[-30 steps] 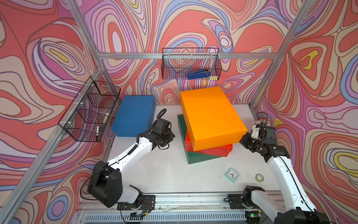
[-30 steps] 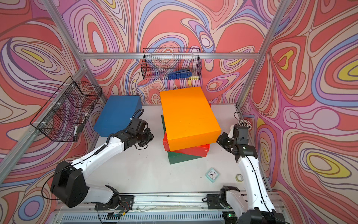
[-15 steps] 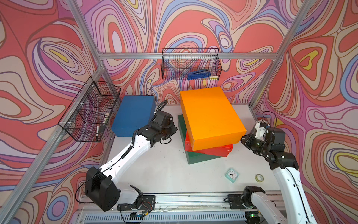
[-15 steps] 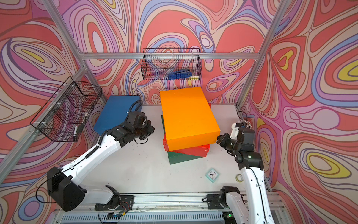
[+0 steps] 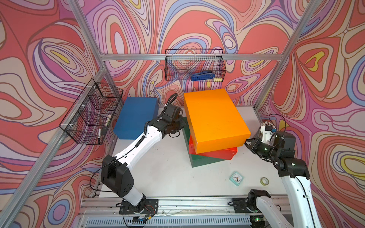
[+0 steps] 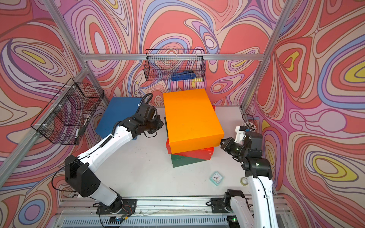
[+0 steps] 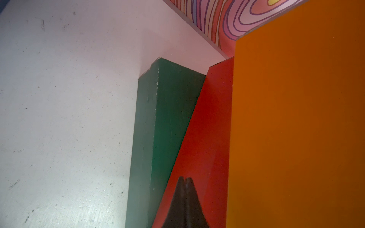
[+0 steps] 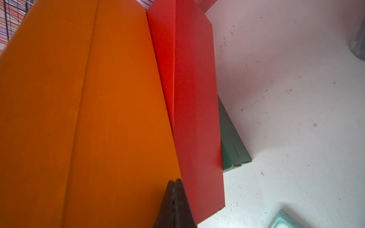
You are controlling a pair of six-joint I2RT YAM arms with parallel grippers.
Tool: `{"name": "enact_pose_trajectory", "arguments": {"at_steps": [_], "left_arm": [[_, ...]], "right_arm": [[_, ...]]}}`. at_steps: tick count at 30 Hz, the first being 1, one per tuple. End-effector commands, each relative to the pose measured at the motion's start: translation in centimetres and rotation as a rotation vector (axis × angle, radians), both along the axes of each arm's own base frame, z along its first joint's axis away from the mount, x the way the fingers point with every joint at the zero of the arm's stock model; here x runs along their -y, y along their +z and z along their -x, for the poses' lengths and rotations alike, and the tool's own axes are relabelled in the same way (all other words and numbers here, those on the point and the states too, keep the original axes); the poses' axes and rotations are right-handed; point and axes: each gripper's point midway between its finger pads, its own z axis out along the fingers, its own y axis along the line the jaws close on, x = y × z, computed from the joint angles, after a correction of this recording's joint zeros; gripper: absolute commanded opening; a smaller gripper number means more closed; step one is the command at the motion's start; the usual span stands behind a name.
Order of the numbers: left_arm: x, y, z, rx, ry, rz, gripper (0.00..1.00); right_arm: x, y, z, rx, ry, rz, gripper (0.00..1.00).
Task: Stack the shoeboxes
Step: Adjust the shoeboxes in the shoebox.
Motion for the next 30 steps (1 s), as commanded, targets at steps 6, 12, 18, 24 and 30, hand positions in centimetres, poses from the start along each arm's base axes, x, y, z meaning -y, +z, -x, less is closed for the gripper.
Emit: {"name": "enact_pose_trajectory", "arguments": {"at_steps": [6, 12, 18, 24, 30], "left_arm": [[-0.5, 2.1, -1.6, 0.048, 0.018, -0.053, 0.00], [1.1, 1.9, -3.0, 0.034, -0.012, -0.027, 0.00], [2.9, 1.5, -4.1, 0.026, -0.045, 0.013, 0.00], [2.6, 1.9, -4.4, 0.041, -0.040, -0.016, 0.00], [0.3, 1.2, -4.0, 0.016, -0.011, -0.040, 0.00]], "right_arm": [[-1.4, 0.7, 1.3, 0.021, 0.065, -0.049, 0.00], [-2.0, 0.0, 1.5, -0.004, 0.112, -0.050, 0.00], [-2.0, -0.6, 1.4, -0.023, 0.121, -0.045, 0.00], [-1.5, -1.4, 0.8, -0.033, 0.105, -0.017, 0.00], [1.4, -2.6, -1.3, -0.070, -0.008, 0.120, 0.00]]}}
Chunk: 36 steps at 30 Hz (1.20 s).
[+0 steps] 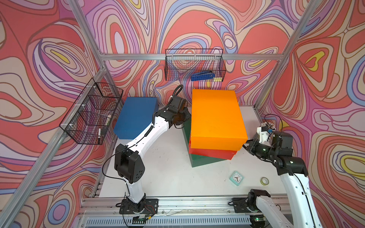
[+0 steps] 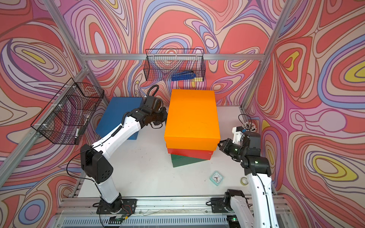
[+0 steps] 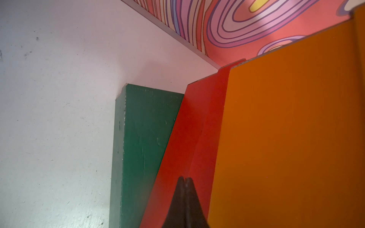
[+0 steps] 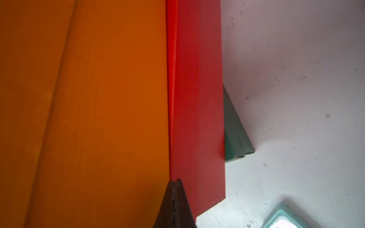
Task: Stack the shoeboxes
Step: Adjust the shoeboxes in the shoebox.
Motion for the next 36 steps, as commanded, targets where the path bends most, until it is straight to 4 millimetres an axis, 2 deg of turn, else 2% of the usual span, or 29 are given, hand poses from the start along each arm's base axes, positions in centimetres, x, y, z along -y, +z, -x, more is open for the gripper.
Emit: {"name": "enact_pose_trajectory", "arguments": {"at_steps": [1, 5, 8, 14, 19, 27, 36], "left_arm": [[-2.5, 0.0, 0.5, -0.015, 0.031, -0.021, 0.00], [-4.7, -1.9, 1.6, -0.045, 0.065, -0.028, 0.00], [-5.5, -3.2, 2.7, -0.065, 0.071, -0.042, 0.00], [-5.1, -5.8, 4.6, -0.134, 0.047, -0.015, 0.00], [-4.8, -6.9, 6.0, -0.153, 0.048, -0.001, 0.00], [-4.1, -7.4, 8.1, -0.160, 0.044, 0.004, 0.00], [-3.0, -8.2, 8.1, -0.179, 0.024, 0.017, 0.00]], "right_arm": [[1.9, -0.5, -1.7, -0.002, -0.059, 0.107, 0.00], [2.0, -1.1, -4.5, -0.012, -0.050, 0.084, 0.00], [1.8, -1.4, -6.9, 0.002, -0.039, 0.052, 0.00], [0.8, -1.4, -11.5, 0.006, 0.016, -0.048, 0.00], [0.1, -1.2, -14.4, 0.018, 0.053, -0.090, 0.00], [-3.7, -1.9, -17.0, -0.011, 0.145, -0.070, 0.00], [-4.0, -1.9, -18.1, -0.006, 0.140, -0.071, 0.00]]}}
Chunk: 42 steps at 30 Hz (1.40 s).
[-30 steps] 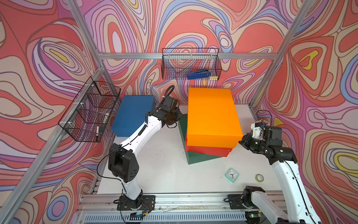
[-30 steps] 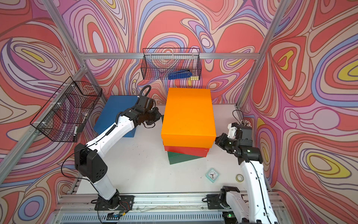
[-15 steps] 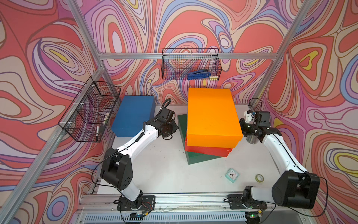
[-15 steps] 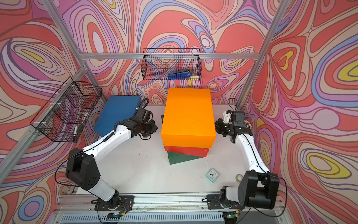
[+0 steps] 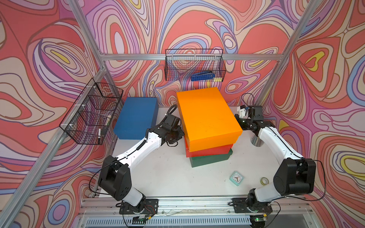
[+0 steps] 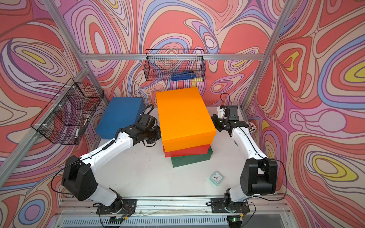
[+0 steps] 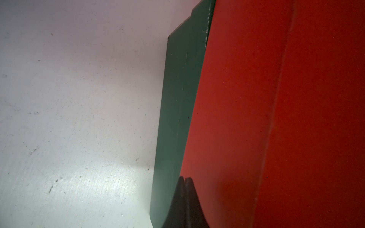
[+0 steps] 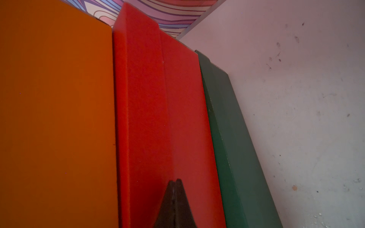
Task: Stack the shoeboxes
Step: Adjust the shoeboxes in the shoebox.
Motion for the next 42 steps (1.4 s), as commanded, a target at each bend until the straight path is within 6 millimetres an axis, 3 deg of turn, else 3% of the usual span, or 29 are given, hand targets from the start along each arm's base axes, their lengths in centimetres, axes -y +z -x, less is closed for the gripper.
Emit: {"name": "enact_pose_trajectory", "arguments": {"at_steps": [1, 12, 18, 25, 31, 38, 42], "left_arm": [[0.8, -0.3, -0.3, -0.001, 0.006, 0.024, 0.00], [4.7, 0.5, 0.7, 0.005, -0.066, 0.040, 0.00], [4.8, 0.3, 1.5, -0.008, -0.060, 0.040, 0.00], [5.3, 2.4, 1.6, 0.034, -0.069, 0.062, 0.00], [4.8, 2.0, 2.7, 0.024, -0.075, 0.041, 0.00], [1.9, 0.7, 5.3, 0.009, -0.048, -0.002, 0.00], [1.0, 0.0, 6.5, 0.002, -0.024, 0.023, 0.00]], "right_arm": [[-0.1, 0.8, -1.2, 0.027, 0.001, -0.013, 0.00], [-0.2, 0.0, -1.4, 0.009, 0.002, -0.020, 0.00], [0.0, 0.4, -1.4, 0.016, -0.006, 0.000, 0.00], [0.6, 2.5, -1.8, 0.048, -0.006, 0.044, 0.00], [3.3, -1.3, -1.1, -0.049, -0.084, 0.053, 0.00], [7.9, -4.8, 1.0, -0.125, -0.199, 0.215, 0.00], [7.6, -6.4, 1.9, -0.160, -0.189, 0.187, 0.00]]}}
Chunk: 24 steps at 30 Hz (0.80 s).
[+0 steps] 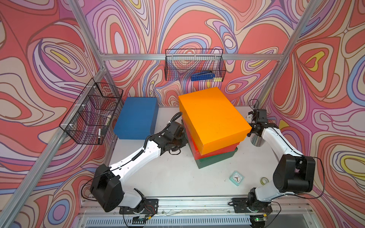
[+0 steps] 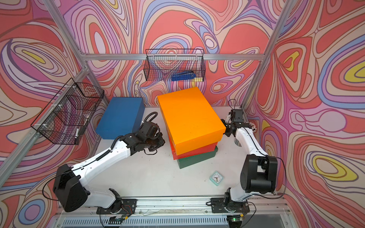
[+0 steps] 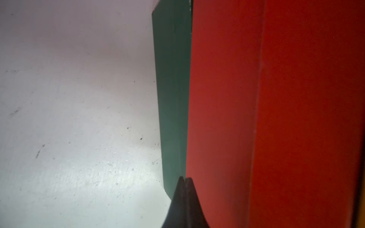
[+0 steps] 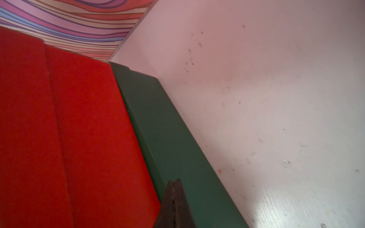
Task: Stack the shoeboxes
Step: Adjust the shoeboxes in the shoebox.
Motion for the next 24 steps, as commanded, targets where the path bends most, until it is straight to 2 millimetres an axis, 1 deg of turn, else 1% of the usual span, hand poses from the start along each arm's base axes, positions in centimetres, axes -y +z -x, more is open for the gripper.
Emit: {"name": "enact_pose_trajectory", "arguments": {"at_steps": [1, 5, 9, 14, 18, 24], "left_arm": [[-0.7, -0.5, 0.8, -0.007, 0.036, 0.012, 0.00], [0.4, -0.9, 1.3, -0.013, 0.011, 0.015, 0.00], [2.4, -1.1, 1.4, -0.020, -0.033, 0.018, 0.00], [4.3, -1.6, 1.4, -0.032, -0.069, 0.024, 0.00], [5.3, -1.6, 1.5, -0.033, -0.085, 0.031, 0.00], [6.0, -1.3, 1.3, -0.027, -0.093, 0.033, 0.00]], "right_arm": [[0.0, -0.6, 0.9, -0.005, 0.007, 0.011, 0.00], [-0.8, -2.7, 2.1, -0.033, 0.003, -0.042, 0.00], [-1.5, -4.7, 3.8, -0.077, 0.013, -0.079, 0.00], [-2.1, -6.5, 5.9, -0.109, 0.017, -0.093, 0.00], [-2.2, -7.2, 6.5, -0.129, 0.024, -0.094, 0.00], [-2.4, -6.9, 7.0, -0.123, 0.024, -0.107, 0.00]]}}
